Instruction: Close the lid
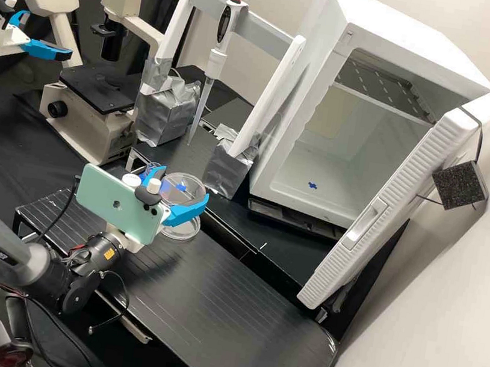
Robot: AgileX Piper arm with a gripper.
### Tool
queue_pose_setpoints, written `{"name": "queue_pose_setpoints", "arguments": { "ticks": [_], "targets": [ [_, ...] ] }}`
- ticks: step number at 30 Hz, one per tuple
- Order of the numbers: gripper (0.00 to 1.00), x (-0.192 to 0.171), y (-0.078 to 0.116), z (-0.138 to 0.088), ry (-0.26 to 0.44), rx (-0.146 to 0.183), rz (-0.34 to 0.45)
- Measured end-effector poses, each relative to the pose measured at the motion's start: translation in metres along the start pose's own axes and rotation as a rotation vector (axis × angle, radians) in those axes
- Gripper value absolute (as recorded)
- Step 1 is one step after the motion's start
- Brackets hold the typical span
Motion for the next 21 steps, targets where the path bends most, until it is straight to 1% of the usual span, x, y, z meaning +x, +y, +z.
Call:
{"name": "queue_pose_setpoints", "arguments": {
  "ticks": [1, 3, 4, 10, 11, 16, 18, 21],
  "targets": [
    [0.0, 0.0, -0.001, 0.0, 0.002, -0.01, -0.012],
    [0.0, 0.001, -0.004, 0.002, 0.001, -0.013, -0.037],
    [0.0, 0.001, -0.005, 0.003, -0.002, -0.02, -0.048],
    [0.0, -0.005, -0.002, 0.012, -0.037, -0.074, -0.078],
    [0.0, -0.006, -0.001, 0.013, -0.046, -0.078, -0.079],
    [0.0, -0.01, 0.0, 0.019, -0.071, -0.074, -0.103],
    [0.0, -0.011, 0.0, 0.019, -0.071, -0.078, -0.113],
    [0.0, -0.011, -0.004, 0.02, -0.063, -0.079, -0.151]
  ]
}}
